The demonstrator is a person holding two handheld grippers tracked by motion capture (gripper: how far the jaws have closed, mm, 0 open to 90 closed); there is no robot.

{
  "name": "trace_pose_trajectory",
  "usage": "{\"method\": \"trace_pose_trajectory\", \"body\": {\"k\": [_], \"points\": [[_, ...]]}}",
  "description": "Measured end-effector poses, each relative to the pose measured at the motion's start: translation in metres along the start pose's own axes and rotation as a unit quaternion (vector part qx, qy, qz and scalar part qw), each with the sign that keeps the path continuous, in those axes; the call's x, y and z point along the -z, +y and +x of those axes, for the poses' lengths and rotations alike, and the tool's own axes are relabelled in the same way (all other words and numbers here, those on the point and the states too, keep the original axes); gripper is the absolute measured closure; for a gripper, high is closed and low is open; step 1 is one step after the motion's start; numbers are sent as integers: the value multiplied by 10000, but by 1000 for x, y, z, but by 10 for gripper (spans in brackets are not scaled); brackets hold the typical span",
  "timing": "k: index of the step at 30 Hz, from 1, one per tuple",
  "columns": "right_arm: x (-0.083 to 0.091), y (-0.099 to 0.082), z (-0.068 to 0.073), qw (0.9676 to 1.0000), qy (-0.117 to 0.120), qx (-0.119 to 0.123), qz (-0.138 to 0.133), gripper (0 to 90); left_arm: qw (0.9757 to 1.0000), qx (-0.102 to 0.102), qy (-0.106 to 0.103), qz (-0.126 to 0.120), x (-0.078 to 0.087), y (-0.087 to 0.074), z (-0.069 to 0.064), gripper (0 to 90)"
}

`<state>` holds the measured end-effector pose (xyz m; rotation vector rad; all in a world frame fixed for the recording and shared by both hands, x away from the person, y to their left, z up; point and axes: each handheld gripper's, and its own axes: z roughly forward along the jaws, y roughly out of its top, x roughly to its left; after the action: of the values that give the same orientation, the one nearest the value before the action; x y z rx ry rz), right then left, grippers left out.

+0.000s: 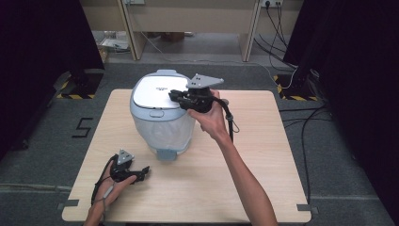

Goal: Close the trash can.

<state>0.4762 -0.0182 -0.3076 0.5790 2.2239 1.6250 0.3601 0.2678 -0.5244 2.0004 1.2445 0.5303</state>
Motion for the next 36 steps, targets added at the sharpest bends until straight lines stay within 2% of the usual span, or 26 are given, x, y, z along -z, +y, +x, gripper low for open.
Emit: {"method": "trace_pose_trajectory", "body": {"k": [4,7,11,14,16,20,22,24,29,36], "points": [[-1,2,10,9999,-34,127,85,821,10000,-1,2,4,0,0,0,150],[-4,3,17,9999,-21,96,129,824,10000,-3,-1,7,0,0,0,150],[-7,4,27,9993,-206,251,196,842,10000,-2,2,2,0,0,0,150],[-13,2,33,9995,-76,217,212,850,10000,-4,7,1,0,0,0,150],[-13,1,38,9991,-191,322,196,852,10000,-4,8,2,0,0,0,150],[-13,1,36,9996,-122,217,165,844,10000,-4,5,2,0,0,0,150],[-11,1,34,9997,-61,138,169,773,10000,0,1,3,0,0,0,150],[-7,1,31,9997,-138,88,183,716,10000,-2,1,8,0,0,0,150],[11,-4,20,9994,-264,-212,-90,617,10000,2,11,-19,0,0,0,150],[47,-9,6,9969,-649,-398,-208,434,10000,0,17,-23,0,0,0,150]]}}
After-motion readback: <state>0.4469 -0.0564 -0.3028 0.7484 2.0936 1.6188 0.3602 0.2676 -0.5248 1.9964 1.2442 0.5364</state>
